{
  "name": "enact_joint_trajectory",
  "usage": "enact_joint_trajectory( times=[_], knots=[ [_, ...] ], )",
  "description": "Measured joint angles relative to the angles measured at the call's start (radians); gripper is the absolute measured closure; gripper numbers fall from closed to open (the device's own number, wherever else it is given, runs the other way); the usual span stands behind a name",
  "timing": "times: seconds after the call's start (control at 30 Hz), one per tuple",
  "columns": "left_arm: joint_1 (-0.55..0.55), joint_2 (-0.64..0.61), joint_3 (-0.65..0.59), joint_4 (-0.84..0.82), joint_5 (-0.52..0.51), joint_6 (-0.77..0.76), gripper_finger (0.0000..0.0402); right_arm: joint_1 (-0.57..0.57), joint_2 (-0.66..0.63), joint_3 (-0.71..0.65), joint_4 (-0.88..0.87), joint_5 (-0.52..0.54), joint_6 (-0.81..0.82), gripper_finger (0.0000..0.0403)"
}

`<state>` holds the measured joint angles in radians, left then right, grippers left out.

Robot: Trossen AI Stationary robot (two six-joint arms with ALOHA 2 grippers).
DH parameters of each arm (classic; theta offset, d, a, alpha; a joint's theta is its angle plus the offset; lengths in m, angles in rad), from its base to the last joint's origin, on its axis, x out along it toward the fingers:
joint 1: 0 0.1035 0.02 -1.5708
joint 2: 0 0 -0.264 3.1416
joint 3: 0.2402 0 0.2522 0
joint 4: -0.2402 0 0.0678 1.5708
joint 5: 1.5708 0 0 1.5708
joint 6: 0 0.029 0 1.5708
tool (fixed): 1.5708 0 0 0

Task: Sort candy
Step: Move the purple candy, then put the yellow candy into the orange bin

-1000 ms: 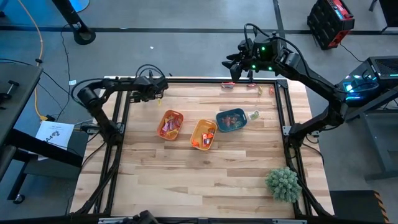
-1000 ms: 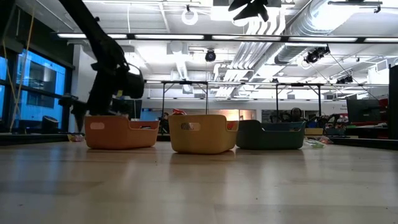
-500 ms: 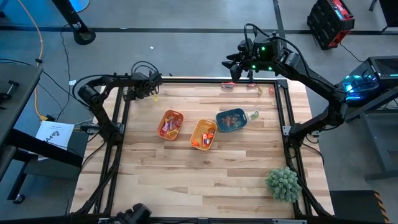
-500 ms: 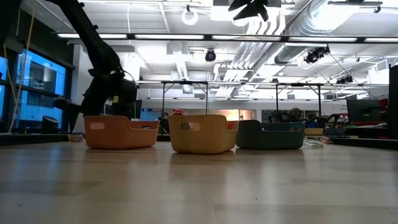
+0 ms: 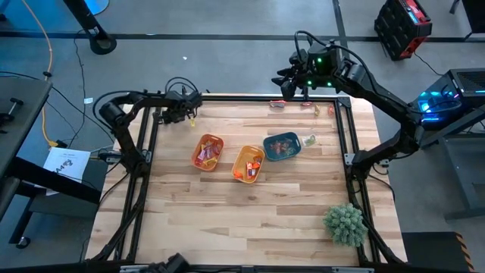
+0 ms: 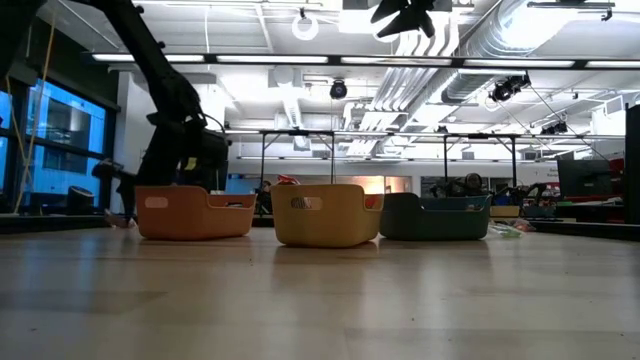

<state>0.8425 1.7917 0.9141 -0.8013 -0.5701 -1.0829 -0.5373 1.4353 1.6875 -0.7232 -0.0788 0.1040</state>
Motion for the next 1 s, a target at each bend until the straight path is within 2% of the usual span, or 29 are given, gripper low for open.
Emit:
enact_joint_trajectory(
  times=[0.2,0.27,0.5,0.6,0.67,0.83,0.93,1.0],
  knots=[
    [-0.055,0.000,-0.002,-0.007,0.052,0.099,0.0383,0.000,0.000,0.000,-0.001,0.000,0.000,0.0224],
    [-0.089,0.000,-0.003,0.005,0.071,0.103,0.0396,0.000,0.000,0.000,-0.001,0.000,0.000,0.0224],
    [-0.272,-0.011,0.011,0.081,0.143,0.125,0.0400,0.000,0.000,0.000,-0.001,0.000,-0.007,0.0224],
    [-0.346,-0.045,0.037,0.110,0.230,0.125,0.0401,0.000,0.000,0.000,-0.001,0.000,-0.015,0.0224],
    [-0.383,-0.088,0.063,0.113,0.228,0.127,0.0401,0.000,0.000,0.000,0.000,0.000,-0.015,0.0224],
    [-0.426,-0.211,0.132,0.109,0.147,0.193,0.0402,0.000,0.000,0.000,0.000,0.000,-0.009,0.0224],
    [-0.440,-0.290,0.157,0.108,0.154,0.249,0.0401,0.000,0.000,0.000,0.001,0.000,-0.006,0.0224],
    [-0.450,-0.339,0.161,0.102,0.194,0.296,0.0401,0.000,0.000,0.000,0.001,0.000,0.001,0.0224]
  ],
)
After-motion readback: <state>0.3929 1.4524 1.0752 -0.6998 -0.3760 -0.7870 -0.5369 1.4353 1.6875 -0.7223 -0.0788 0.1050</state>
